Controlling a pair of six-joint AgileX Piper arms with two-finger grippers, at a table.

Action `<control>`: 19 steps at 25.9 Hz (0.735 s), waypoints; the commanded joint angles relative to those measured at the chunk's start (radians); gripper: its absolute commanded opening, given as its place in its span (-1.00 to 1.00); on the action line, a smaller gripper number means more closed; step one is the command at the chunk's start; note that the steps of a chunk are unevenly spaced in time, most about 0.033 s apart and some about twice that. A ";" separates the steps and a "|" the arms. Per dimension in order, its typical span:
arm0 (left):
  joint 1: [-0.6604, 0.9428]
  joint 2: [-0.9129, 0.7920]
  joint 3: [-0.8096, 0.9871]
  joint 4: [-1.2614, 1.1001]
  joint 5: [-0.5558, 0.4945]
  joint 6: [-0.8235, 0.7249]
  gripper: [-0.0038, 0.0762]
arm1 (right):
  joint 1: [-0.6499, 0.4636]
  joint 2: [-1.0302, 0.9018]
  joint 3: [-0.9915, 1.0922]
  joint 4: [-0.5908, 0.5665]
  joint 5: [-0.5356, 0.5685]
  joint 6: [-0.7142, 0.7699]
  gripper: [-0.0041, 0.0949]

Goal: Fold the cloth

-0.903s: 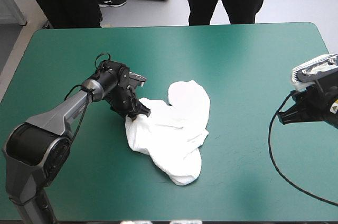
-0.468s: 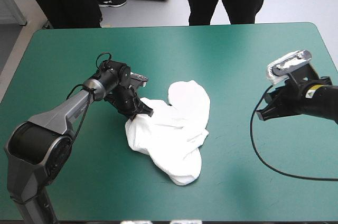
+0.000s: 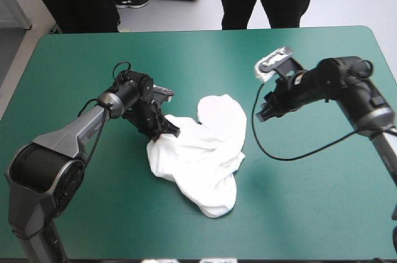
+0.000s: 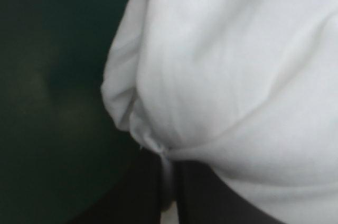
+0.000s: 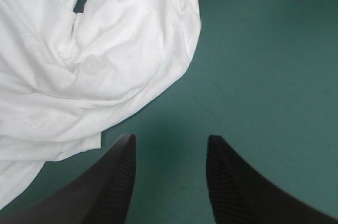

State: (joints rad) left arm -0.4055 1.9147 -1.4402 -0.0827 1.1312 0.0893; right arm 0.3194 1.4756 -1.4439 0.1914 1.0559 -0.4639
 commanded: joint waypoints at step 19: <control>-0.002 0.001 -0.002 0.018 -0.058 0.005 -0.95 | 0.119 0.404 -0.088 -0.191 -0.220 0.117 0.26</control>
State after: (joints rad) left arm -0.4055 1.9147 -1.4410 -0.0818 1.1320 0.0893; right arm 0.4432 1.9041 -1.4973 0.0073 0.8678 -0.3528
